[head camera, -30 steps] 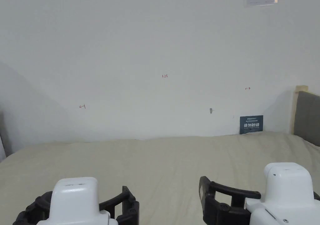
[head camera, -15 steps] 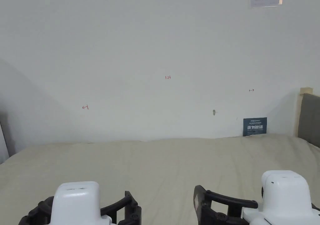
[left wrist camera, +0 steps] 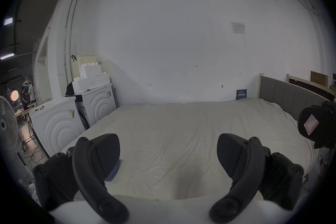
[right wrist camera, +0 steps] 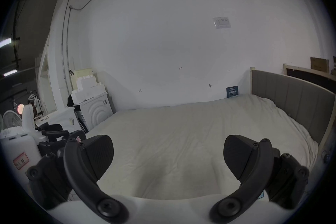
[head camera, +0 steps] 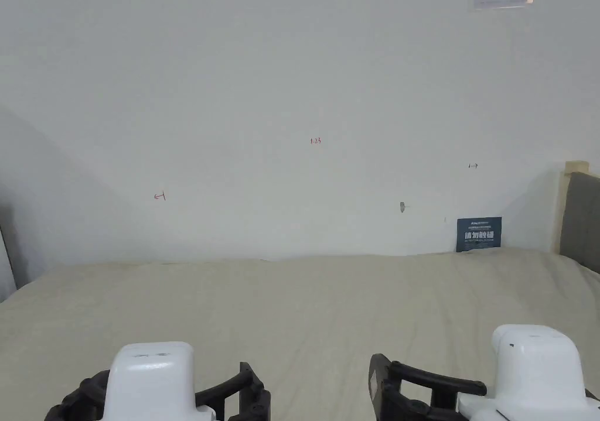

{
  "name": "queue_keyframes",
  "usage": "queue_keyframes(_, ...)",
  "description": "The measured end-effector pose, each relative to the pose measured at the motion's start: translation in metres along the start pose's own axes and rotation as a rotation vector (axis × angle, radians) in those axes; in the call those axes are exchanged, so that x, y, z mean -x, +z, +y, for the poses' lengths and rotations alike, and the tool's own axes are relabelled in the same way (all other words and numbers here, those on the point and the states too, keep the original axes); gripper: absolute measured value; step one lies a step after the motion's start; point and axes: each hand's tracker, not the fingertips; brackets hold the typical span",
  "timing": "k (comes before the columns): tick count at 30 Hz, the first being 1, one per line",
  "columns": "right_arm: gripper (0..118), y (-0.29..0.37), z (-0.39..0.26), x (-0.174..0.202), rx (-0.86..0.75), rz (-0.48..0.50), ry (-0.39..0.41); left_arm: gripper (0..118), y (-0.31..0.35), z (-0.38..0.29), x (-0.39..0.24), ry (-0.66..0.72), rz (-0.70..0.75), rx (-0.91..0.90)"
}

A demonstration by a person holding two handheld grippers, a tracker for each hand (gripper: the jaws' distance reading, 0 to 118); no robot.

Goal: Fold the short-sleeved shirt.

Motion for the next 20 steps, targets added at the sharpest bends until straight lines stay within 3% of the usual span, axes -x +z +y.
queue_keyframes(3,118,-0.004,0.000,0.004,0.027,-0.040,0.007,111,-0.002,-0.001,0.000,-0.002,0.005,0.007)
queue_keyframes(6,118,-0.009,-0.001,0.000,0.040,-0.016,-0.018,111,-0.004,-0.001,0.001,0.010,-0.001,0.011)
queue_keyframes(9,118,-0.008,-0.003,0.002,-0.001,-0.100,-0.022,111,-0.004,-0.002,0.001,0.006,-0.003,0.013)
queue_keyframes(11,118,-0.008,-0.001,-0.001,0.015,-0.068,-0.026,111,-0.004,-0.002,0.001,0.005,0.004,0.011)
queue_keyframes(14,118,-0.008,0.008,-0.010,0.122,0.072,-0.094,111,-0.007,-0.002,0.002,0.007,0.000,0.018)
queue_keyframes(17,118,-0.014,0.009,-0.019,0.127,0.116,-0.161,111,-0.008,-0.002,0.003,0.016,0.001,0.023)
queue_keyframes(20,118,-0.019,0.006,-0.020,0.149,0.110,-0.166,111,-0.009,-0.003,0.004,0.015,0.003,0.028)
